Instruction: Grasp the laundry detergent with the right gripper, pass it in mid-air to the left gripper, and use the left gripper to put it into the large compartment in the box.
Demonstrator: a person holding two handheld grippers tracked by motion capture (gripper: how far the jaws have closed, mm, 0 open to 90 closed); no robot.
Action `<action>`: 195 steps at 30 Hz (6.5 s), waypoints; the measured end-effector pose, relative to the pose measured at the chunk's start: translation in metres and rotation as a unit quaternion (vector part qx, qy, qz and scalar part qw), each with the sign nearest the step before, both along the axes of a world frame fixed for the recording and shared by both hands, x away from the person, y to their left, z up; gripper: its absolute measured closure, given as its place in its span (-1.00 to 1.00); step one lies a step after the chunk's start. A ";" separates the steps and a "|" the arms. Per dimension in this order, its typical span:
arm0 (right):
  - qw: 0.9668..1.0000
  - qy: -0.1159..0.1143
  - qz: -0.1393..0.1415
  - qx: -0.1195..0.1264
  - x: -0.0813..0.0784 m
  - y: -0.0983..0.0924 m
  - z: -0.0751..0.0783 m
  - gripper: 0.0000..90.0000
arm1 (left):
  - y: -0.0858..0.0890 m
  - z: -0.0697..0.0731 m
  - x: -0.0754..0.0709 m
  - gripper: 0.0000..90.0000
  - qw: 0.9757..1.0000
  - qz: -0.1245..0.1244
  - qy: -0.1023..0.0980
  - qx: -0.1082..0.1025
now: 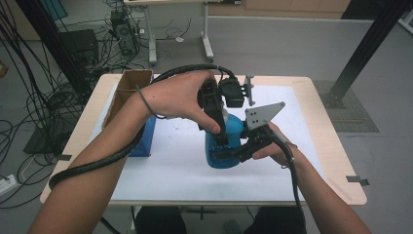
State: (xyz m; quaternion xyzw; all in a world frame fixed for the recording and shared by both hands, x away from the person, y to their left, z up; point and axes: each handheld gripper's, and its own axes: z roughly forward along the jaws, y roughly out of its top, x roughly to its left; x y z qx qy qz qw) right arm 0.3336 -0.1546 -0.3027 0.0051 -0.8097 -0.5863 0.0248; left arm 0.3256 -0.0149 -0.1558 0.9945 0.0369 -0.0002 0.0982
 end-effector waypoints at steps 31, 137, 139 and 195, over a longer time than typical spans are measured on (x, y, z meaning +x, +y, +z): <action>1.000 0.001 0.002 0.001 0.001 -0.002 -0.002 -0.02 | -0.005 -0.001 0.001 -0.17 1.000 0.004 -0.006 0.018; 1.000 0.007 0.007 0.013 0.006 0.002 -0.004 -0.08 | -0.006 0.000 0.003 -0.16 0.999 0.029 -0.011 0.021; 1.000 0.014 0.008 0.017 0.007 0.001 -0.005 -0.17 | -0.006 0.000 0.004 -0.16 0.999 0.031 -0.013 0.023; 0.976 0.025 -0.120 -0.179 0.018 -0.060 -0.002 -0.89 | 0.019 0.007 0.019 -0.16 0.992 0.115 -0.019 0.043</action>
